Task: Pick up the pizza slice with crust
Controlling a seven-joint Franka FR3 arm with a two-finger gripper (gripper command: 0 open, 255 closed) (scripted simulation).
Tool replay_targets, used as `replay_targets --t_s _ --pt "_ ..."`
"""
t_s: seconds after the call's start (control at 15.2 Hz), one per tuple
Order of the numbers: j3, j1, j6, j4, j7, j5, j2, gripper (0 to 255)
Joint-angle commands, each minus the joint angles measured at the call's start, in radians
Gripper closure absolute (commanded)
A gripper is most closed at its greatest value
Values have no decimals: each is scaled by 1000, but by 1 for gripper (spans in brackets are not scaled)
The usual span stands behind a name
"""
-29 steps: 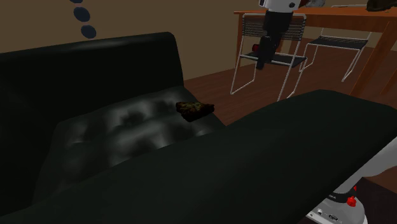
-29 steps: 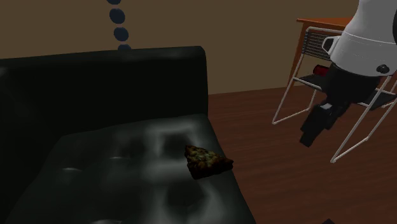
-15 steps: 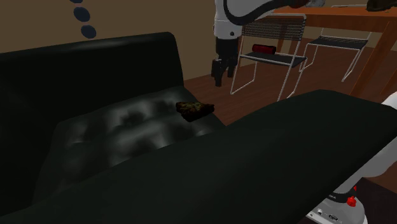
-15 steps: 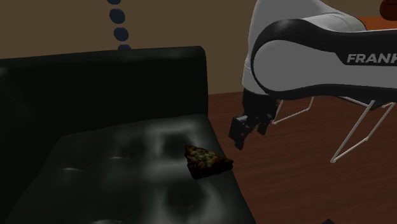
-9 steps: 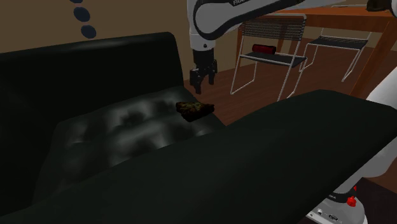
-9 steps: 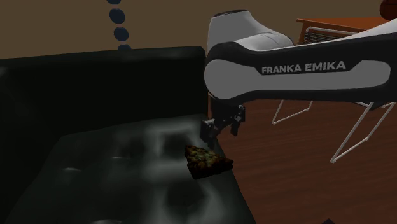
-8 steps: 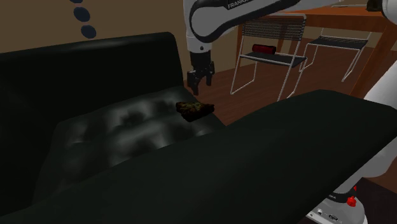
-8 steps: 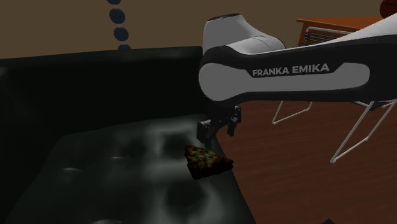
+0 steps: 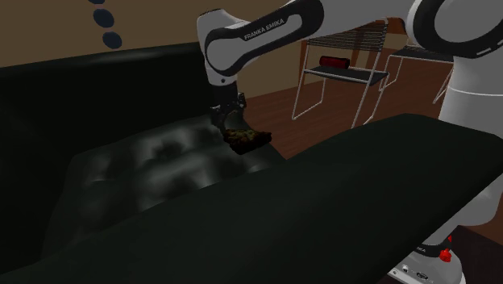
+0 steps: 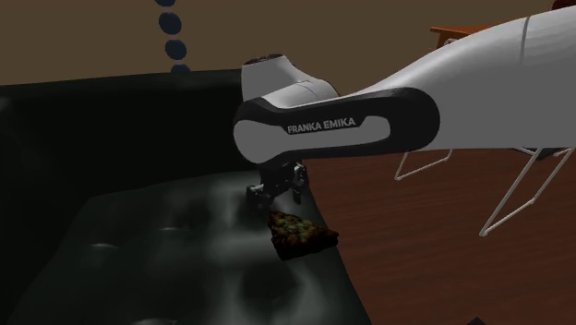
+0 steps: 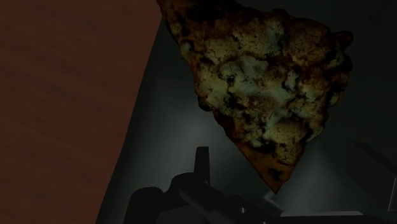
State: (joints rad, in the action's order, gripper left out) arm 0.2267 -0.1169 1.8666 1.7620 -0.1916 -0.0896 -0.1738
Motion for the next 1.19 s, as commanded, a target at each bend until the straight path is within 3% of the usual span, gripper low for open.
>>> replay_targets --t_s 0.0,0.53,0.59,1.12 --pt "1 -4 12 -8 -8 -6 -24 0" --pt "-1 -4 93 52 -16 -14 -47 0" --pt "-1 -5 93 52 -16 -14 -47 255" --pt "-1 -5 91 50 -17 -14 -46 255"
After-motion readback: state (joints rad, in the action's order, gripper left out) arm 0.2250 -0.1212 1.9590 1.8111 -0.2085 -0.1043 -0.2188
